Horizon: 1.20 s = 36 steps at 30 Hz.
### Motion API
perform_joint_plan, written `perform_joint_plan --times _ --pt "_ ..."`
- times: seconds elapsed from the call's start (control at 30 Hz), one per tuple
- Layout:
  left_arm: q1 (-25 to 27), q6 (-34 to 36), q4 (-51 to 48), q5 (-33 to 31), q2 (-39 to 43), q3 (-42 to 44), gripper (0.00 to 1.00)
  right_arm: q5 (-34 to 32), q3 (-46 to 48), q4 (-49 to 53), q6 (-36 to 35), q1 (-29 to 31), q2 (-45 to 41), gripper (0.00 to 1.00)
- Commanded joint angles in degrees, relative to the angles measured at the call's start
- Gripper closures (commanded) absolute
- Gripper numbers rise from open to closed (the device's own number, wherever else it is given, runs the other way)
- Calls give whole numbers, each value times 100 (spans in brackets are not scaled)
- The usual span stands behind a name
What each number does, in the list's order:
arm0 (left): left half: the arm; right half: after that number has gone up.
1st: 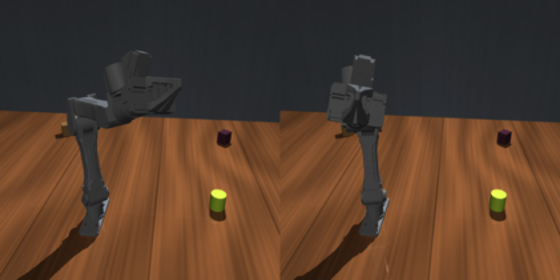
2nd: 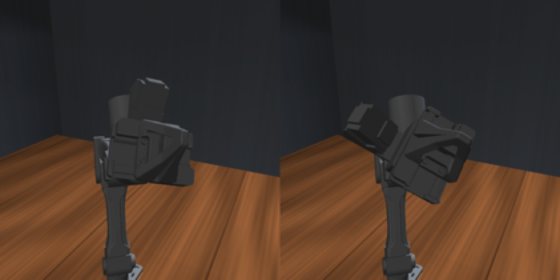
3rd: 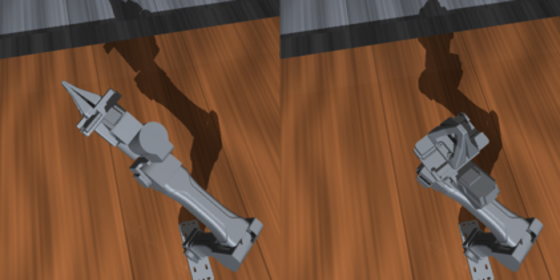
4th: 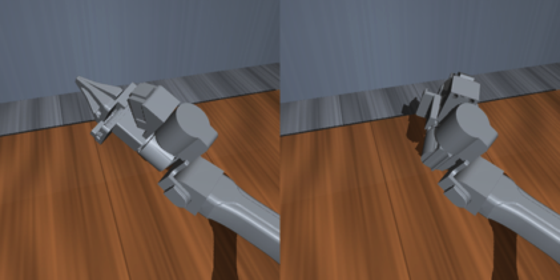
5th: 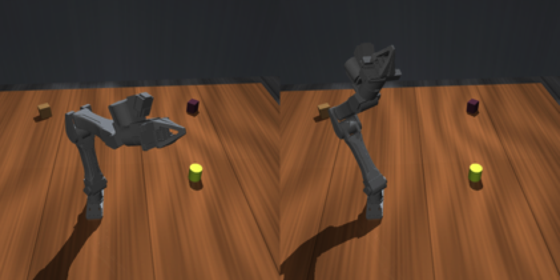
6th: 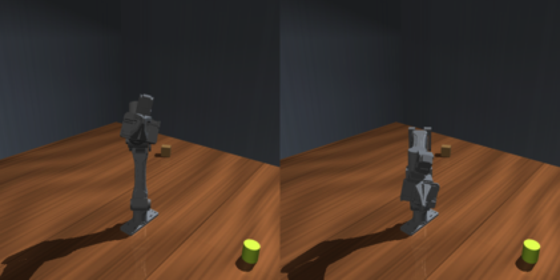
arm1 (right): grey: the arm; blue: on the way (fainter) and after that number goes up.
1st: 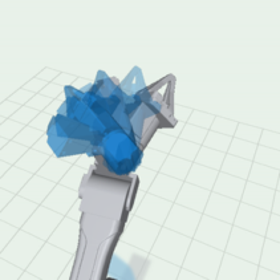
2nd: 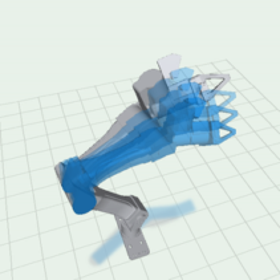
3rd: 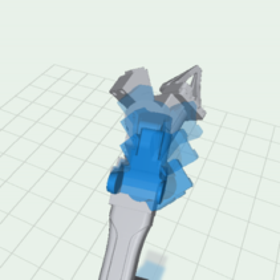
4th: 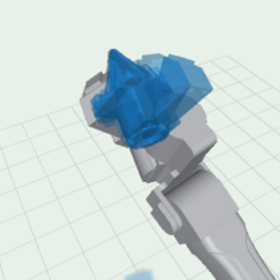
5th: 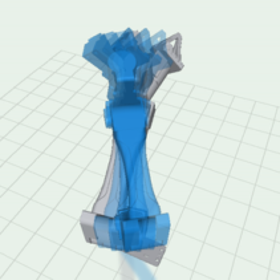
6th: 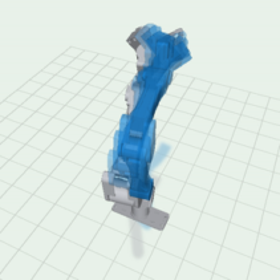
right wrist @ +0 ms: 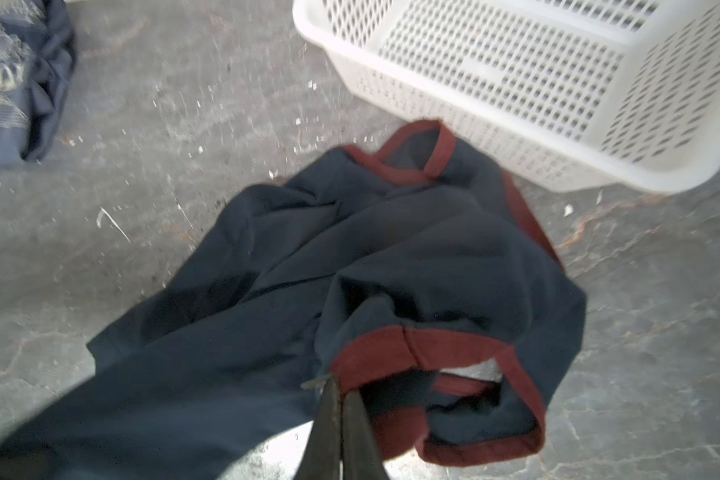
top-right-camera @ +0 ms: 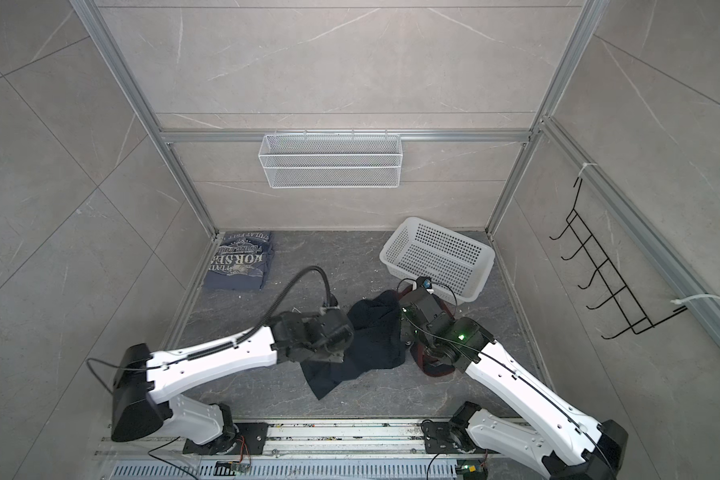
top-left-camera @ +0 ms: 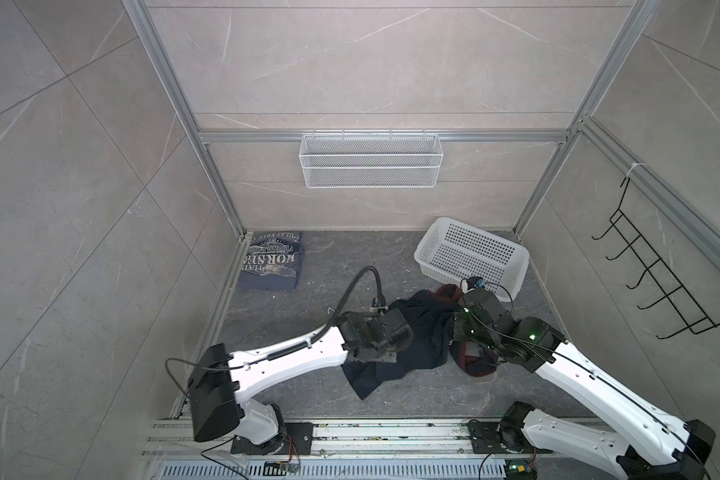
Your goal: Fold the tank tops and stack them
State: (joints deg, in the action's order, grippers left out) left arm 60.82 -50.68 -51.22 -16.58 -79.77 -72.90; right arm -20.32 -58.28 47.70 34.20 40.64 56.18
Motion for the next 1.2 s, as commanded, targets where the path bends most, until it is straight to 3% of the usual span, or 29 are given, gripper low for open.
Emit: perform_joint_plan --times 0.0,0.1,0.17,0.3,0.43,0.57,0.8,1.0,1.1,1.17 --pt "-1030 982 -778 -777 1063 -710 100 -586 -612 338 -280 5 -349 100" --pt "-2361 1653 -703 -526 1553 -916 99 -659 -819 420 -449 9 -575 100" --pt "-3311 1880 -667 94 1425 -966 100 -540 -836 478 -452 5 -572 100" --pt "-4193 1983 -433 972 644 -711 100 -10 -301 339 -213 6 -315 100" --pt "-4581 2018 217 1348 -191 -292 100 485 739 -546 127 5 54 100" --pt "-4751 2237 753 1923 -1068 -407 100 857 1178 -1276 311 6 720 100" --pt "-4742 2429 1062 2535 -2428 -1221 97 565 1088 -1360 350 -196 1420 100" --pt "-4751 2466 985 2351 -2814 -1535 66 836 1117 -1478 424 -579 1561 100" --pt "-4756 2333 1222 2136 -2308 -902 41 937 1162 -1560 450 -610 1666 100" --pt "-4866 2241 1588 2184 -1837 -264 35 948 1233 -1627 459 -633 1634 100"
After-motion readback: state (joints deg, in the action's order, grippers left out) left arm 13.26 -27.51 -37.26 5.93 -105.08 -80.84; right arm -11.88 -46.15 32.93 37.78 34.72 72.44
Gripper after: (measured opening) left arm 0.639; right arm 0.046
